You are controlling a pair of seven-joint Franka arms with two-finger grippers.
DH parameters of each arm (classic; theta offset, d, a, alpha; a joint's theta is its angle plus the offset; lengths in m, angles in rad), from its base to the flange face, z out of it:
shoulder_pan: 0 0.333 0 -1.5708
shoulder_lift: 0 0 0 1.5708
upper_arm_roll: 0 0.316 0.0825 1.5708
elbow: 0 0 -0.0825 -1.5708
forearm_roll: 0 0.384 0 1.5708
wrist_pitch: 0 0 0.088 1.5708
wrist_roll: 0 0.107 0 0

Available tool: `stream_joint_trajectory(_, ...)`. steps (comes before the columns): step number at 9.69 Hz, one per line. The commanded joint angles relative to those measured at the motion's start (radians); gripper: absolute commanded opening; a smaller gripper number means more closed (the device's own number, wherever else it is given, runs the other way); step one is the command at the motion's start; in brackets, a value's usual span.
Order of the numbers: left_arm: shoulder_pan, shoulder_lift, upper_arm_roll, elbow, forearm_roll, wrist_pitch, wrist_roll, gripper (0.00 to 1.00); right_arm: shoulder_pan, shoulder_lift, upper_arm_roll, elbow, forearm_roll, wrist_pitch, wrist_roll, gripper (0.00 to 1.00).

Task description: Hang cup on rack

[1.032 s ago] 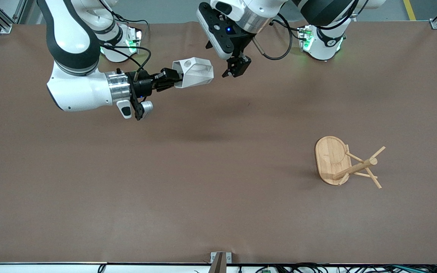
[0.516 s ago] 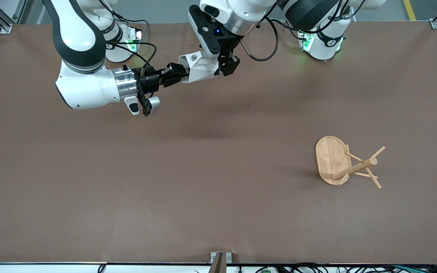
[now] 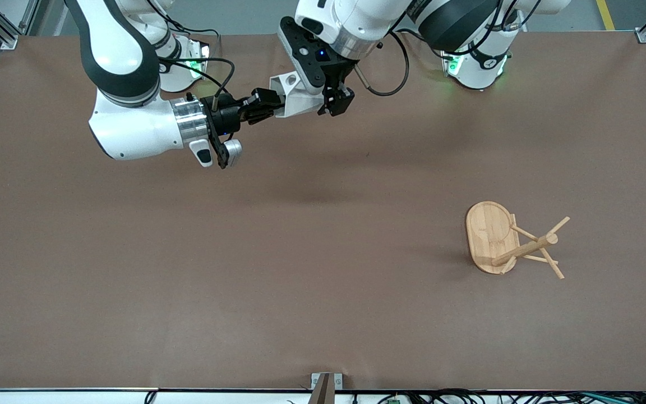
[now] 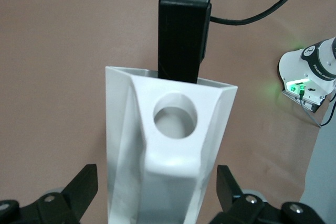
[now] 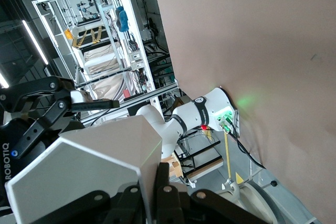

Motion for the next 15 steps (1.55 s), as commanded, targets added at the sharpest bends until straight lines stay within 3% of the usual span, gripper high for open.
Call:
stream_joint_trajectory(1, -0.003, 0.010, -0.004, -0.039, 0.002, 0.022, 0.019, 0.49, -0.004, -0.032, 0.009, -0.020, 0.037, 0.003, -0.013, 0.00)
stream_joint_trajectory(2, -0.001, 0.011, -0.002, -0.039, 0.002, 0.020, 0.019, 0.21, -0.004, -0.032, 0.009, -0.020, 0.037, 0.003, -0.012, 0.00)
stream_joint_trajectory(3, 0.000, 0.011, -0.002, -0.039, 0.002, 0.020, 0.019, 0.06, -0.004, -0.032, 0.009, -0.019, 0.037, 0.003, -0.010, 0.00)
stream_joint_trajectory(4, 0.002, 0.011, -0.002, -0.037, 0.002, 0.020, 0.019, 0.00, -0.006, -0.033, 0.009, -0.019, 0.037, 0.001, -0.005, 0.00)
stream_joint_trajectory(7, 0.014, 0.011, -0.002, -0.036, 0.003, 0.011, 0.035, 0.00, -0.006, -0.040, 0.009, -0.016, 0.037, -0.002, 0.004, 0.03)
stream_joint_trajectory(8, 0.016, 0.011, -0.001, -0.036, 0.003, 0.011, 0.035, 0.00, -0.011, -0.038, 0.007, -0.016, 0.035, -0.012, 0.002, 0.96)
stream_joint_trajectory(9, 0.016, 0.011, -0.001, -0.034, 0.003, 0.011, 0.035, 0.00, -0.014, -0.037, 0.006, -0.014, 0.034, -0.020, 0.004, 1.00)
stream_joint_trajectory(13, 0.017, 0.011, 0.004, -0.034, 0.006, 0.011, 0.035, 0.00, -0.018, -0.037, 0.003, -0.011, 0.032, -0.022, 0.002, 1.00)
stream_joint_trajectory(15, 0.017, 0.017, 0.004, -0.031, 0.040, 0.011, 0.038, 0.00, -0.058, -0.052, -0.012, -0.005, -0.015, -0.031, 0.010, 1.00)
